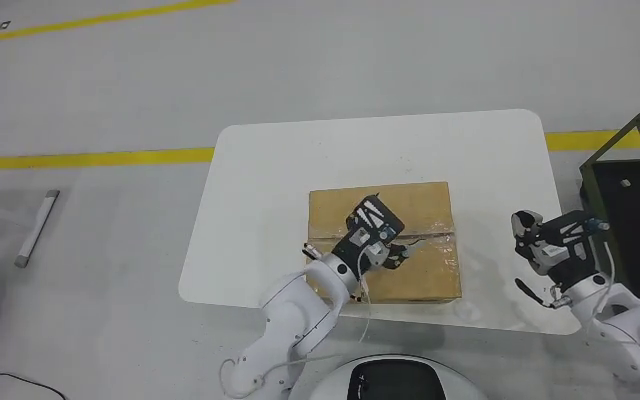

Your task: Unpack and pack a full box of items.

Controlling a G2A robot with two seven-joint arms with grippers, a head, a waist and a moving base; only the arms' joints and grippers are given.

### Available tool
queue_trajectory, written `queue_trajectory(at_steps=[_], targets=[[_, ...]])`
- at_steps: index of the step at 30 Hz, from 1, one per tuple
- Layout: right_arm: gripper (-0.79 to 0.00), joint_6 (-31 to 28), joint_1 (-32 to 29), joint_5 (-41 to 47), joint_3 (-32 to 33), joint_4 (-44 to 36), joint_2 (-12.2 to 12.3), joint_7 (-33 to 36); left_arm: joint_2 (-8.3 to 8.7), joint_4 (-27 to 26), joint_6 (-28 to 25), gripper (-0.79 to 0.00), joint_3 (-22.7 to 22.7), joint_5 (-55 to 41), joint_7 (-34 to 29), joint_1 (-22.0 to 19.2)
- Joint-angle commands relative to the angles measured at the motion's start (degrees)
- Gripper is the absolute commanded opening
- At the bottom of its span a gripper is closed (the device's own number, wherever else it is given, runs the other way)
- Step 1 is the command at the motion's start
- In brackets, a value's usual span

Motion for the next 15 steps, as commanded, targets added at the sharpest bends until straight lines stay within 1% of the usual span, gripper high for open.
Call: queue_trajectory(at_steps=[1,5,11,15], targets=[[-0.785,0.0,-0.2,-0.1,0.1,0.1,0.0,-0.1,-0.27,1.7,-0.4,0.000,2.3,1.7,-1.3,-1.6],[-0.785,-0.1,-0.5,0.0,0.7,0.2,0.0,-0.2,-0.51,3.8,-2.5,0.000,5.6,5.9,-2.1,-3.5],[-0.785,-0.1,-1.0,0.3,1.7,0.2,0.0,-0.4,-0.73,6.0,-3.4,-0.003,7.6,9.2,-3.0,-4.6],[-0.785,-0.1,-1.5,0.4,2.0,0.0,0.0,-0.6,-0.84,6.8,-4.0,-0.074,8.4,11.2,-3.9,-5.3]])
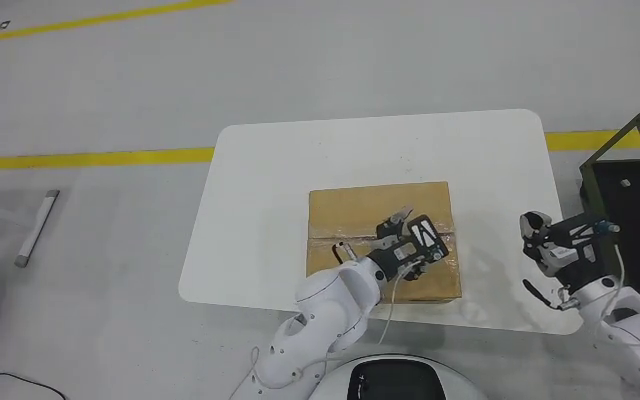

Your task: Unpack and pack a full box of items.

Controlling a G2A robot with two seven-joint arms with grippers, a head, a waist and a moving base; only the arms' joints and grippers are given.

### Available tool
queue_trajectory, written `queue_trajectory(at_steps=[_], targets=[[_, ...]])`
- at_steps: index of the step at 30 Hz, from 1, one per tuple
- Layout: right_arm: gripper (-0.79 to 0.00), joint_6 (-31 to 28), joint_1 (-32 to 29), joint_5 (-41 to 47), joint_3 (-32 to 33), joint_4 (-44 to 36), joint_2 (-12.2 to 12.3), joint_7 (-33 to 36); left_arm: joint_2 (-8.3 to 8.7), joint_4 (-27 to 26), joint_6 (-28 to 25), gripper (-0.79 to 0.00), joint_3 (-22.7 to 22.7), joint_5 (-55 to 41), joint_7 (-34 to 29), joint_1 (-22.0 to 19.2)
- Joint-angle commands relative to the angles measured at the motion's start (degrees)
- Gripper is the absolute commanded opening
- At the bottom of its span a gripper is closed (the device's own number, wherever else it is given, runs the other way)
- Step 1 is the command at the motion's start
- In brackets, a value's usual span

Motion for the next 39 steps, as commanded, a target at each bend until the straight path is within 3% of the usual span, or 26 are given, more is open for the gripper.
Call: queue_trajectory(at_steps=[1,2,5,15,17,19,30,39], targets=[[-0.785,0.1,-0.2,0.0,0.1,-0.1,0.0,-0.1,-0.02,0.6,-0.2,-0.095,0.4,1.5,-0.5,-0.3],[-0.785,0.2,-0.3,0.0,0.1,-0.1,0.0,-0.1,-0.03,0.8,-0.2,-0.203,0.5,2.0,-0.5,-0.4],[-0.785,0.2,-0.5,0.2,0.2,-0.3,-0.1,-0.2,-0.08,1.4,0.1,-0.388,0.8,3.9,-0.8,-0.5],[-0.785,0.2,-1.0,0.5,0.6,-0.6,-0.1,-0.5,-0.28,1.9,0.4,-0.453,1.4,7.3,-0.8,-0.7],[-0.785,0.1,-1.0,0.7,0.6,-0.5,-0.2,-0.6,-0.29,1.9,0.7,-0.566,1.3,7.8,-0.3,-0.6],[-0.785,0.1,-1.0,0.7,0.6,-0.5,-0.2,-0.5,-0.31,2.0,0.9,-0.785,1.2,8.1,0.2,-0.4],[-0.785,-0.3,-0.8,0.4,0.0,-0.7,-0.2,-0.3,-0.39,0.9,3.6,-0.785,-0.4,9.2,2.6,0.6],[-0.785,-0.8,0.4,4.8,-0.4,-1.8,-0.3,0.5,0.09,-3.6,11.2,-0.785,-8.3,7.3,2.9,3.5]])
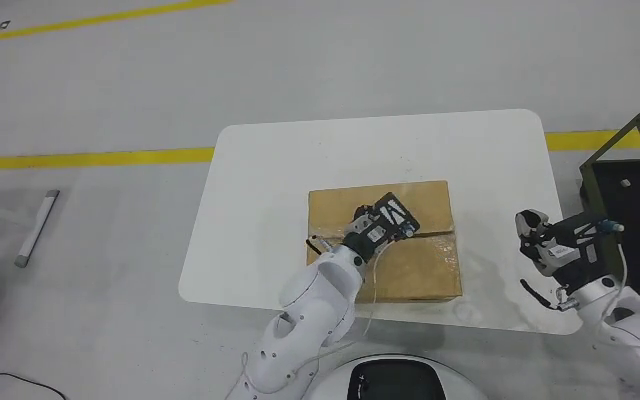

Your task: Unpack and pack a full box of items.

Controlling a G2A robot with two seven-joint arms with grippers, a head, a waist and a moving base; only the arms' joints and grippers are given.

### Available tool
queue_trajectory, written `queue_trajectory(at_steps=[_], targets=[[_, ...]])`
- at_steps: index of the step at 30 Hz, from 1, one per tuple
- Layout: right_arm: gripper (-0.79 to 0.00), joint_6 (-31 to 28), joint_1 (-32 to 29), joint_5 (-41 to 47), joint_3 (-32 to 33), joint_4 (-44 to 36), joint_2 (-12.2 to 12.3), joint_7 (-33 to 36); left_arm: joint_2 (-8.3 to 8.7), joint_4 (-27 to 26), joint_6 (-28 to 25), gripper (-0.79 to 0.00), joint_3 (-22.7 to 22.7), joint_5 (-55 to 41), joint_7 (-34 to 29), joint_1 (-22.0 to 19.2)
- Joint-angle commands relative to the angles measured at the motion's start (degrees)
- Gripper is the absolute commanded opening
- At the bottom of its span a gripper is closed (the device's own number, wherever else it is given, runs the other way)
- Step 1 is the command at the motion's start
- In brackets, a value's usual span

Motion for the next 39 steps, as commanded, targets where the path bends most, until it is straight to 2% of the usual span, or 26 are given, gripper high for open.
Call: queue_trajectory(at_steps=[1,12,17,25,26,27,28,29,30,39], targets=[[-0.785,0.0,0.4,1.1,-0.1,-0.2,0.0,0.3,0.28,-1.4,2.0,-0.785,-3.0,0.3,-0.5,1.1],[-0.785,-1.0,2.2,3.2,-1.9,-1.8,-0.1,1.9,2.39,-8.0,4.2,-0.785,-20.6,4.3,-3.9,7.8],[-0.785,-1.9,3.2,3.7,-3.0,-2.2,0.0,2.7,3.05,-9.1,5.1,-0.785,-26.1,6.8,-4.4,11.2],[-0.785,-2.6,3.6,3.3,-4.2,-2.0,0.0,3.5,3.64,-8.6,6.8,-0.782,-31.7,9.5,-3.9,14.6],[-0.785,-2.7,3.6,3.3,-4.2,-1.9,0.0,3.5,3.64,-8.4,7.1,-0.714,-31.9,9.3,-3.8,14.8],[-0.785,-2.8,3.6,3.4,-4.3,-1.9,0.0,3.5,3.66,-8.0,7.2,-0.588,-32.1,9.2,-3.9,14.9],[-0.785,-2.9,3.6,3.4,-4.3,-1.9,0.0,3.6,3.69,-7.8,7.1,-0.413,-32.2,9.3,-3.9,15.0],[-0.785,-3.0,3.6,3.5,-4.3,-1.9,0.0,3.6,3.68,-7.5,7.2,-0.022,-32.4,9.2,-4.1,15.1],[-0.785,-3.2,3.6,3.9,-4.3,-2.0,0.0,3.6,3.68,-7.2,7.4,0.000,-32.6,9.1,-4.5,15.2],[-0.785,-6.2,3.9,6.9,-4.4,-2.0,0.2,4.4,3.85,-7.7,7.9,0.000,-34.6,9.8,-6.3,16.2]])
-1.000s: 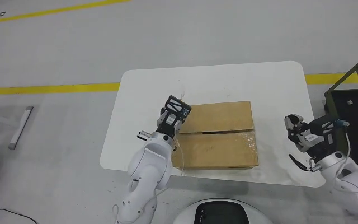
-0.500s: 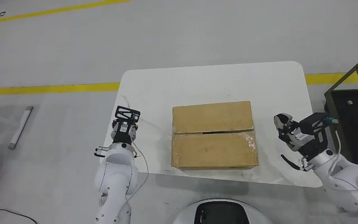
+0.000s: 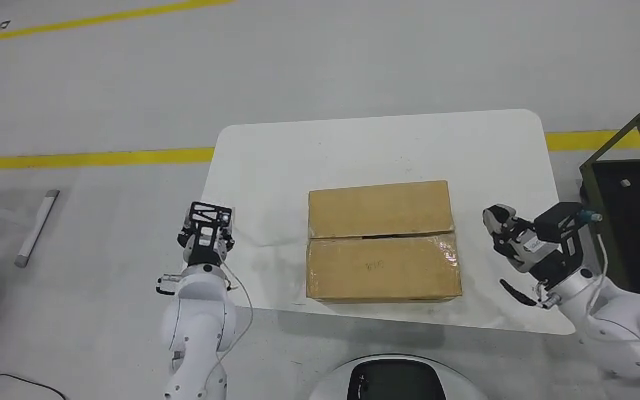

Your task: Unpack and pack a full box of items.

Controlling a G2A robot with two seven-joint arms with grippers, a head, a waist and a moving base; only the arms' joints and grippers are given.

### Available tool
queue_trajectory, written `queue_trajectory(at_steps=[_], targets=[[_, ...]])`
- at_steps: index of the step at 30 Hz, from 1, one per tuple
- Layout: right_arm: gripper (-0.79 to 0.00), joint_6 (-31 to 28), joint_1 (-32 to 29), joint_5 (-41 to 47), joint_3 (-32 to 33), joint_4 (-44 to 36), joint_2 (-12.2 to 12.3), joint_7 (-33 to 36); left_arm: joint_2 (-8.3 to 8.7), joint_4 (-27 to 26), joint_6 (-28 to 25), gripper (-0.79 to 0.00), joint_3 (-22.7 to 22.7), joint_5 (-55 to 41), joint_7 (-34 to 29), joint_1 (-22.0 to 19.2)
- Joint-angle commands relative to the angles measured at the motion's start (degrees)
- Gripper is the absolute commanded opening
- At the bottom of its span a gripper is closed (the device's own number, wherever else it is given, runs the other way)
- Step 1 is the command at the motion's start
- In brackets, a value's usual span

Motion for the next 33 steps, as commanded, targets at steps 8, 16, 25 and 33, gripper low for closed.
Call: queue_trajectory(at_steps=[8,16,25,33], targets=[[-0.785,-2.2,0.1,0.5,-1.5,0.0,0.1,-0.3,0.40,-0.5,0.2,0.000,-5.0,-0.3,-0.8,0.3],[-0.785,-5.5,0.2,-0.3,-3.5,-0.1,0.3,1.5,0.32,-1.7,1.1,0.000,-5.8,-4.0,-0.8,0.1],[-0.785,-7.7,0.2,-3.2,-4.9,0.5,0.7,5.6,0.47,-3.4,1.2,0.000,-7.1,-5.5,-0.2,-0.8],[-0.785,-7.0,0.7,-3.0,-5.0,0.8,0.9,5.5,0.85,-4.0,0.5,0.000,-9.7,-5.5,0.7,-1.8]])
